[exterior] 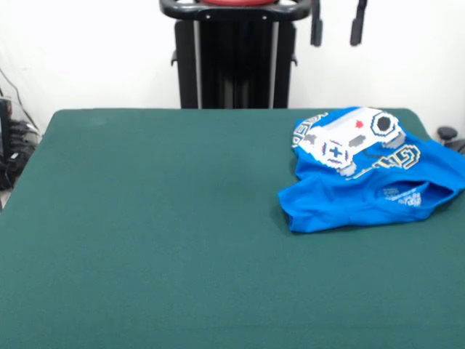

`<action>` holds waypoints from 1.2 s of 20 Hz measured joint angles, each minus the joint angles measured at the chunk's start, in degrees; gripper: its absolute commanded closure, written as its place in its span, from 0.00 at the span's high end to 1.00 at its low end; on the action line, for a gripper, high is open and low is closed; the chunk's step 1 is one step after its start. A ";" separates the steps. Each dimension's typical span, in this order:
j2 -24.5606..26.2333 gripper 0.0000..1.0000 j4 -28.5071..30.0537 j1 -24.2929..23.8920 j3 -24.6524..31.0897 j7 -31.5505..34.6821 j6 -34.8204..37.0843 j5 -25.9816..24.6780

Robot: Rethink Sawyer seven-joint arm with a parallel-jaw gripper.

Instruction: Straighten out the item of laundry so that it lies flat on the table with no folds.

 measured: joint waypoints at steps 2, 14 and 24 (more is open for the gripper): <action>2.27 1.00 -0.04 -0.01 0.01 0.01 -3.03 0.68; 17.60 1.00 -1.81 1.49 0.03 0.04 -15.16 6.11; 21.47 1.00 -2.90 0.27 0.07 0.05 -17.41 8.45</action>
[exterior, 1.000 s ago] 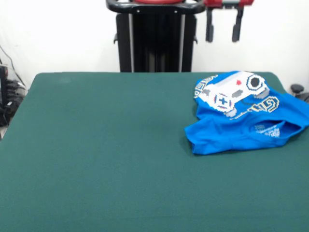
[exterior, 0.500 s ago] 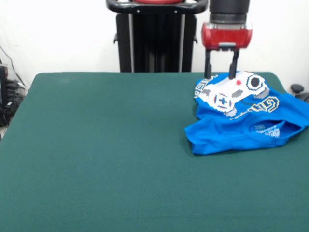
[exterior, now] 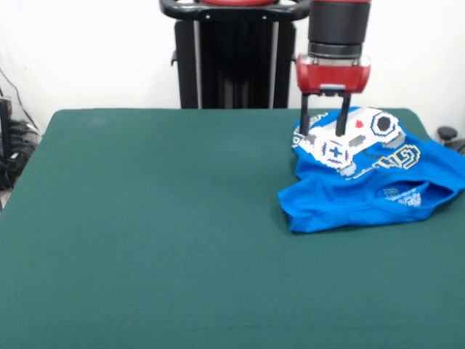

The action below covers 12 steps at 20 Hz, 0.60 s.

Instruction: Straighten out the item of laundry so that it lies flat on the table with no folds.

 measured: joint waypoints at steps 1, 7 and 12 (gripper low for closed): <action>0.22 1.00 -0.29 -0.19 -0.01 0.00 0.00 0.00; 2.93 1.00 -5.43 -1.66 0.10 0.00 -0.01 0.01; 5.59 1.00 -10.49 -2.43 -0.05 0.00 0.21 0.67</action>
